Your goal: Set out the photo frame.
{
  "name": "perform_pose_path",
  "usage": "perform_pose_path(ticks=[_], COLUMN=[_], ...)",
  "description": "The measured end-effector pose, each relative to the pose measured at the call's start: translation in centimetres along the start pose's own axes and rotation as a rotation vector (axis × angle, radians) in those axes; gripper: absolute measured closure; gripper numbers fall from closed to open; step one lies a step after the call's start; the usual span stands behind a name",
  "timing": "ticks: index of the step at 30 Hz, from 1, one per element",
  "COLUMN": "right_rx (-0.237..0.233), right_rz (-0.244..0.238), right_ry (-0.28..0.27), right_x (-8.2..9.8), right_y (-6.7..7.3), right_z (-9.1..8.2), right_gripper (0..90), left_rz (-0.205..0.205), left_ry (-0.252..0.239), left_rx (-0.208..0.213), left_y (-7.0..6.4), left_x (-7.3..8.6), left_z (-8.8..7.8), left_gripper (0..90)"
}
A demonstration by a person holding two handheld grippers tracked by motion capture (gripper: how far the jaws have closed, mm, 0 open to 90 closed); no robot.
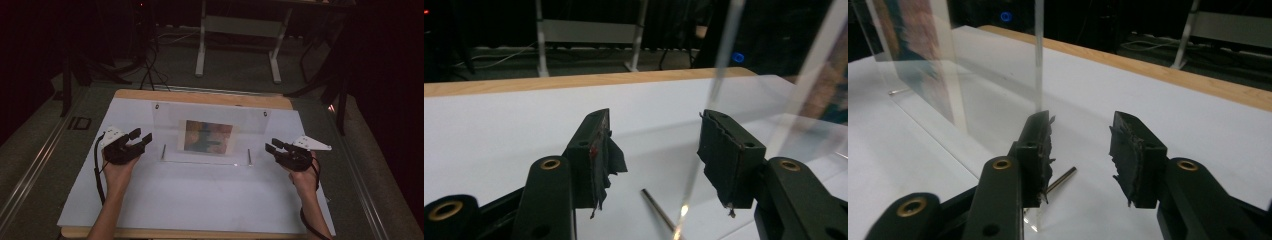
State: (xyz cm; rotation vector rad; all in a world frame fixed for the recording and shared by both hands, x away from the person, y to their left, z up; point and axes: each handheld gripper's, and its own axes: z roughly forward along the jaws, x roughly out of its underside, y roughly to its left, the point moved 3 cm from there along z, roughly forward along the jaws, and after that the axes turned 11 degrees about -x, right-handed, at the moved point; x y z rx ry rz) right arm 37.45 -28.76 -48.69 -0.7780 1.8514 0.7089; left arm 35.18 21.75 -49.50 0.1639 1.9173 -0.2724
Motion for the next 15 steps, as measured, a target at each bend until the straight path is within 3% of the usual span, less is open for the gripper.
perform_pose_path(ticks=[12,15], right_rx=[0.046,0.097], right_rz=[0.045,0.054], right_ry=[0.044,0.091], right_x=[1.6,2.3], right_y=[-1.7,-2.5], right_z=[0.5,0.8], right_gripper=[63.1,59.1], left_rz=[-0.034,-0.031], left_ry=[0.118,0.16], left_rx=[-0.105,-0.142], left_y=[1.7,1.9], left_x=[1.8,2.2], left_z=[1.8,2.3], left_gripper=[47.2,47.0])
